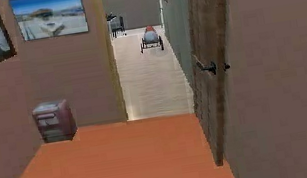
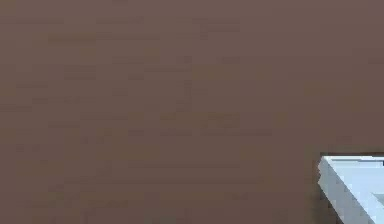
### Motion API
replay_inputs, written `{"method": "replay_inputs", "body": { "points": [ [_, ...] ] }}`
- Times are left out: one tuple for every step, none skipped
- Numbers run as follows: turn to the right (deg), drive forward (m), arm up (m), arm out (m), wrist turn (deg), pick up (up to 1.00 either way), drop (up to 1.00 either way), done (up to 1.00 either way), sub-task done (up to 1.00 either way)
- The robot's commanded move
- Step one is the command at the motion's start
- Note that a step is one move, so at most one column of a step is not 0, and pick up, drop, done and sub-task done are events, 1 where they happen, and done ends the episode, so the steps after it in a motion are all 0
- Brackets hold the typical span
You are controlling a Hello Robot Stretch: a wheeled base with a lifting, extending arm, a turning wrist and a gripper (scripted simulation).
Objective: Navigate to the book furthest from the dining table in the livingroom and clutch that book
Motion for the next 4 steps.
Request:
{"method": "replay_inputs", "body": {
  "points": [
    [0.0,1.00,0.00,0.00,0.0,0.00,0.00,0.00,0.00],
    [-3.0,0.00,0.00,0.00,0.0,0.00,0.00,0.00,0.00],
    [-39.0,0.00,0.00,0.00,0.0,0.00,0.00,0.00,0.00],
    [0.0,0.20,0.00,0.00,0.0,0.00,0.00,0.00,0.00]
  ]
}}
